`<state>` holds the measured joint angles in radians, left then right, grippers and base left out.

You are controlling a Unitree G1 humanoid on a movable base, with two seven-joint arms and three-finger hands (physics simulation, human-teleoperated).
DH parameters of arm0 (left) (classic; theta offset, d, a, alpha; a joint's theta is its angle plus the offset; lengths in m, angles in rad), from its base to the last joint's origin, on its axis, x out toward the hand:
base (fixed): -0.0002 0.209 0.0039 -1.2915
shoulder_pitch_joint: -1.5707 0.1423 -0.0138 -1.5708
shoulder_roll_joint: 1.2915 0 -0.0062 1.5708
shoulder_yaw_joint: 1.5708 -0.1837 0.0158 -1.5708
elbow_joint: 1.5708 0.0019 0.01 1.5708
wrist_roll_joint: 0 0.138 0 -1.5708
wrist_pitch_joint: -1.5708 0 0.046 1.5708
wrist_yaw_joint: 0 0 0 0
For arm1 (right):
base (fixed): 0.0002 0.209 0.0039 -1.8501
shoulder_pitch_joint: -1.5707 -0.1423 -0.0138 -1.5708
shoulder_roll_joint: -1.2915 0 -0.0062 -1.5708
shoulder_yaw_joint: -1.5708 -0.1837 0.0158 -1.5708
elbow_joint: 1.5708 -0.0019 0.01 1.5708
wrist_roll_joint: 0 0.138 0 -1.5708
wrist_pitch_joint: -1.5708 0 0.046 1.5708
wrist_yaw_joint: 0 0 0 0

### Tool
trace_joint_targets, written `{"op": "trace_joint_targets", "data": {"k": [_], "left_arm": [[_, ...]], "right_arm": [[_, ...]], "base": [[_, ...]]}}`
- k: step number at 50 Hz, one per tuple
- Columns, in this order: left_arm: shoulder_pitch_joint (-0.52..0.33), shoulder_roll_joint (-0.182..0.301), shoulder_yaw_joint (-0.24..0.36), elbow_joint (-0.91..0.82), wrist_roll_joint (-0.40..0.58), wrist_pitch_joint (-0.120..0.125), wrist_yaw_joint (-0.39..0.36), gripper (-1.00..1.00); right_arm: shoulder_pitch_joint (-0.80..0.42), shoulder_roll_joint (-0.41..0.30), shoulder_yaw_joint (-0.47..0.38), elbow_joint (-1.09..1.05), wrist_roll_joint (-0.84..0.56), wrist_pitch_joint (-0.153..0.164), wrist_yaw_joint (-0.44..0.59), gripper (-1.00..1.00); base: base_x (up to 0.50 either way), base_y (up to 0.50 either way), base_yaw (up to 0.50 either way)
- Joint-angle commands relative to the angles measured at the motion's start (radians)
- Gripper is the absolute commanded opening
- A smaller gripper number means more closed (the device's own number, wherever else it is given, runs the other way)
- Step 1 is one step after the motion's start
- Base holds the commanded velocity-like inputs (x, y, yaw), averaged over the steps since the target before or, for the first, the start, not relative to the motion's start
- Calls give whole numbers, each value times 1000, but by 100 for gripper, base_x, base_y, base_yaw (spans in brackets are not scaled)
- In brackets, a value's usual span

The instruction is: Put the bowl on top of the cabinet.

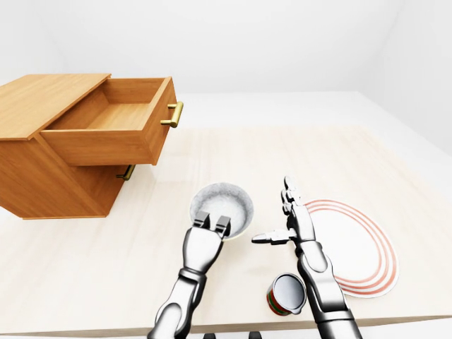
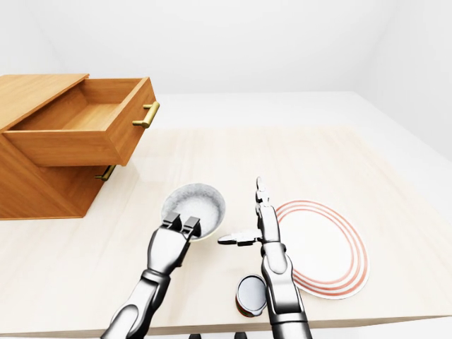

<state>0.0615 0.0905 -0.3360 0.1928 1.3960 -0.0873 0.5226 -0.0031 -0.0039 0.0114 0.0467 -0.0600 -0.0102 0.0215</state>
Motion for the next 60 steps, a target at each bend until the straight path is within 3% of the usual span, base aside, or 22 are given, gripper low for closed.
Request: {"op": "trace_joint_targets", "data": {"k": [1,10,22,24,33,48,56,60], "left_arm": [[18,-9,38,-110,-82,0,1,-98],[40,-20,59,-208,-148,0,1,-98],[80,-46,81,-465,-321,0,-2,-98],[98,-50,75,-542,-381,0,-79,-98],[86,-73,67,-731,-505,0,-244,-98],[-56,-121,96,-936,-635,0,-462,-98],[-232,-119,219,-1035,-735,0,-588,-98],[-344,-81,302,-1046,-772,0,-626,-98]], "right_arm": [[1,1,2,-6,-1,4,0,100],[3,1,3,-9,-2,4,0,100],[6,-1,1,-14,-4,4,0,100],[6,0,1,-14,-3,4,1,100],[5,0,2,-10,-4,3,2,100],[19,1,6,-37,-6,11,3,100],[20,1,6,-38,-13,8,-3,100],[20,3,11,-41,-21,10,-8,100]], "base": [[0,0,0],[0,0,0],[0,0,0],[0,0,0],[0,0,0],[0,0,0],[0,0,0],[0,0,0]]}}
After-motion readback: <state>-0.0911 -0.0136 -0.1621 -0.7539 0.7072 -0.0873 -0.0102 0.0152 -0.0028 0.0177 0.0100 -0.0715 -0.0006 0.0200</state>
